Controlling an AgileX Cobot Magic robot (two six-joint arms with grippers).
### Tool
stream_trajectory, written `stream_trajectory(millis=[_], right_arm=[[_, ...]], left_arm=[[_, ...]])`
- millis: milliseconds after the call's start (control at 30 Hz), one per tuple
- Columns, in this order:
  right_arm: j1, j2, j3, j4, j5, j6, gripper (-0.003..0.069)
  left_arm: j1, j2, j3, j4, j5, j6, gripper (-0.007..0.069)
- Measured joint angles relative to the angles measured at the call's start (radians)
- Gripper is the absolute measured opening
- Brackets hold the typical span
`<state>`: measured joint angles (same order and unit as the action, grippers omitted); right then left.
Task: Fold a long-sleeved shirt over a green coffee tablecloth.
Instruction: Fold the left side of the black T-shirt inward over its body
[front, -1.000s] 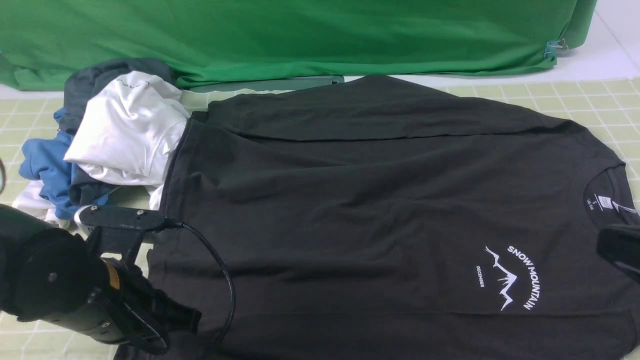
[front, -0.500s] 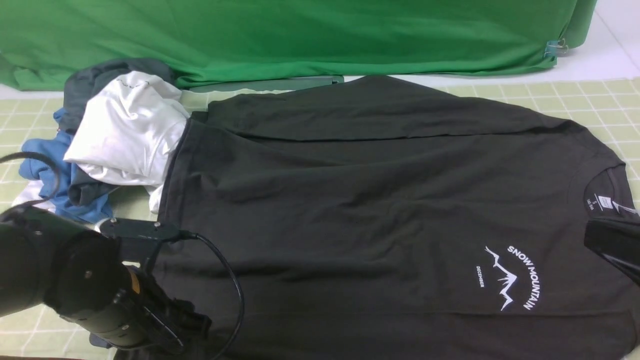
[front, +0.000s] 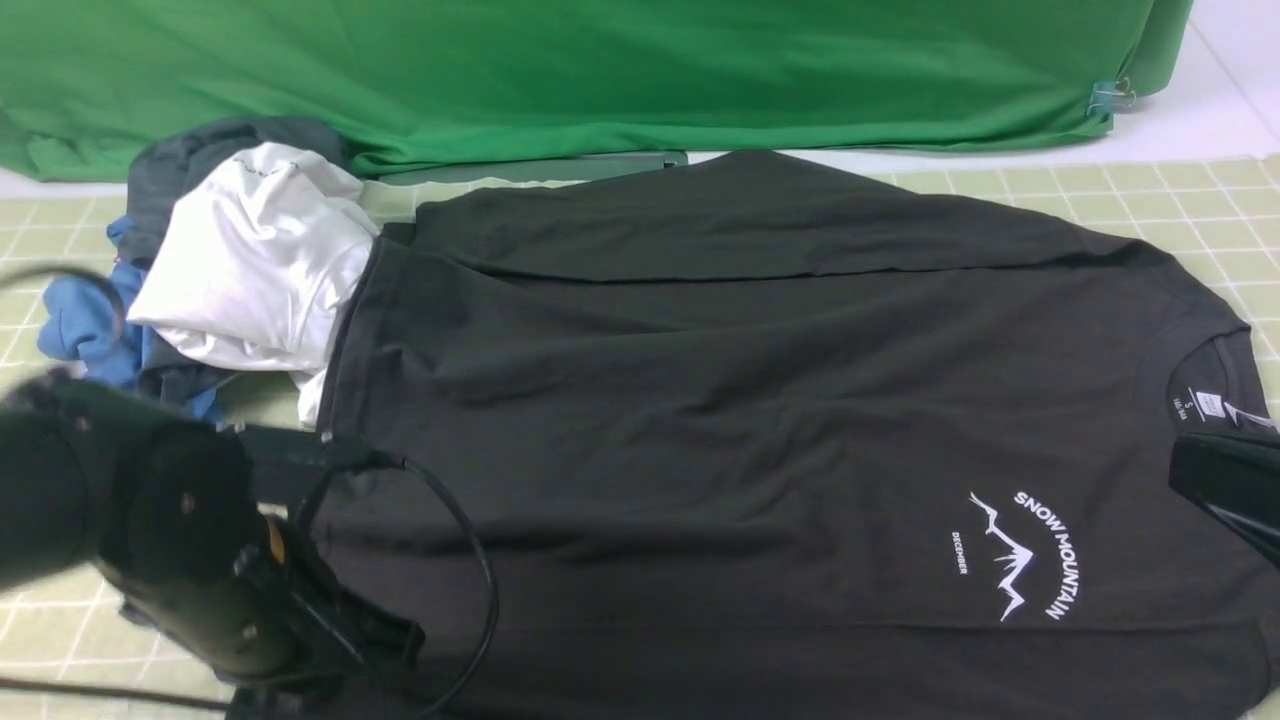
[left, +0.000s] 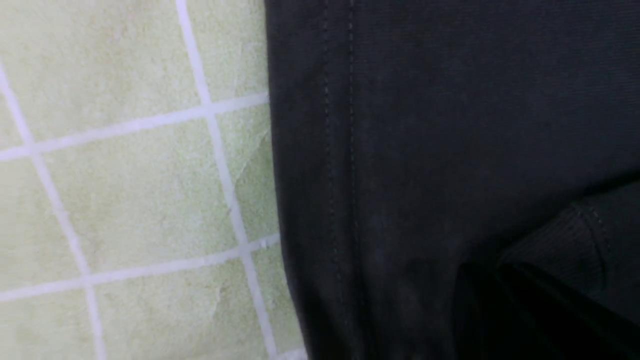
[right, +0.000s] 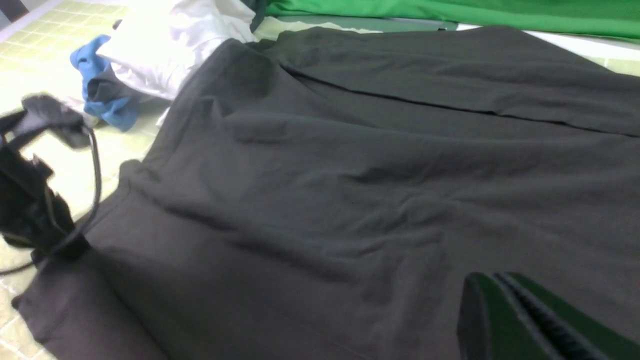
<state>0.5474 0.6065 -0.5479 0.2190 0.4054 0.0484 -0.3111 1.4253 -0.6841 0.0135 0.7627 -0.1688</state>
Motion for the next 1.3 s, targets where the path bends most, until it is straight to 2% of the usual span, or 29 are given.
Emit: stream_trajectory(millis=[133, 367, 633, 900, 1000, 1200, 1300], right_arm=[[0.0, 0.0, 0.0, 0.0, 0.0, 0.0, 0.0009], [0.0, 0.0, 0.0, 0.0, -0.002, 0.0, 0.0009], [0.0, 0.0, 0.0, 0.0, -0.004, 0.0, 0.0012], [0.0, 0.0, 0.0, 0.0, -0.004, 0.0, 0.0024], [0.0, 0.0, 0.003, 0.0, 0.004, 0.006, 0.0027], [0.0, 0.022, -0.001, 0.0, 0.146, 0.025, 0.0036], [0.0, 0.087, -0.049, 0.0, 0.315, 0.033, 0.0066]], left_arm=[[0.0, -0.068, -0.116, 0.0, 0.069, 0.023, 0.0016], [0.0, -0.092, -0.344, 0.012, 0.082, 0.076, 0.0016], [0.0, 0.028, -0.555, 0.167, 0.084, 0.079, 0.0016], [0.0, 0.225, -0.666, 0.336, 0.086, 0.017, 0.0016], [0.001, 0.274, -0.689, 0.355, 0.085, 0.011, 0.0016], [0.001, 0.33, -0.701, 0.361, 0.074, 0.011, 0.0023], [0.001, 0.34, -0.701, 0.375, 0.057, -0.005, 0.0069]])
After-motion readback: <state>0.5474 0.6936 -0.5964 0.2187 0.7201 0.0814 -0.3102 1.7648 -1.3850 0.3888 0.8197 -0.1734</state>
